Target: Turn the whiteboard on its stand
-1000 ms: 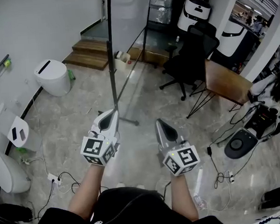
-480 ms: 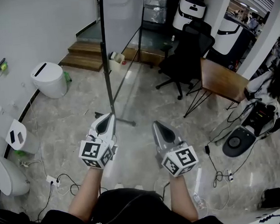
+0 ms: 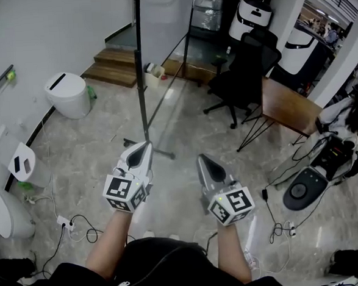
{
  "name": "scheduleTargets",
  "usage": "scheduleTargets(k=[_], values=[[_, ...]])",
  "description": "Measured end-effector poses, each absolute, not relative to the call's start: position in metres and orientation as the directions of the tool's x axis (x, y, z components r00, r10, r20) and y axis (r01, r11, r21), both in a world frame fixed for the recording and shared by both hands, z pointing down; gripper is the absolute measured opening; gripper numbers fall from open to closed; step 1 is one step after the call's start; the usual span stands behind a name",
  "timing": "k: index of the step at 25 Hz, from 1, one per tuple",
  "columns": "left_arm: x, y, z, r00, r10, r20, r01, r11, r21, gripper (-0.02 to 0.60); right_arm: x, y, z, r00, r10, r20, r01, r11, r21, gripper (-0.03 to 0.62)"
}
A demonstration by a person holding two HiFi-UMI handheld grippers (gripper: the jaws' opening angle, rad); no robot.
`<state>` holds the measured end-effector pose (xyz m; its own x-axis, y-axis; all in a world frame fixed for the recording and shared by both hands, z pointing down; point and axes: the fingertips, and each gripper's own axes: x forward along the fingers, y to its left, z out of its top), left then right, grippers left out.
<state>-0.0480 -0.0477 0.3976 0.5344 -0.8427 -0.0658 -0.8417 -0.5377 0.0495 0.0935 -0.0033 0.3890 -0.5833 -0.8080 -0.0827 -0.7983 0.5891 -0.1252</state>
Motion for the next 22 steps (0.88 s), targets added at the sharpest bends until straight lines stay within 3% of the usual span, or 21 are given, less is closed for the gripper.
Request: scheduleTargets(k=[22], values=[[-0.054,-0.036,0.418,0.411,-0.911,-0.017,-0.909,-0.412,0.064,0.003,0.120,0.000,0.407,-0.645,-0.762,-0.063,-0.748,0.646,-0.150,0.008]])
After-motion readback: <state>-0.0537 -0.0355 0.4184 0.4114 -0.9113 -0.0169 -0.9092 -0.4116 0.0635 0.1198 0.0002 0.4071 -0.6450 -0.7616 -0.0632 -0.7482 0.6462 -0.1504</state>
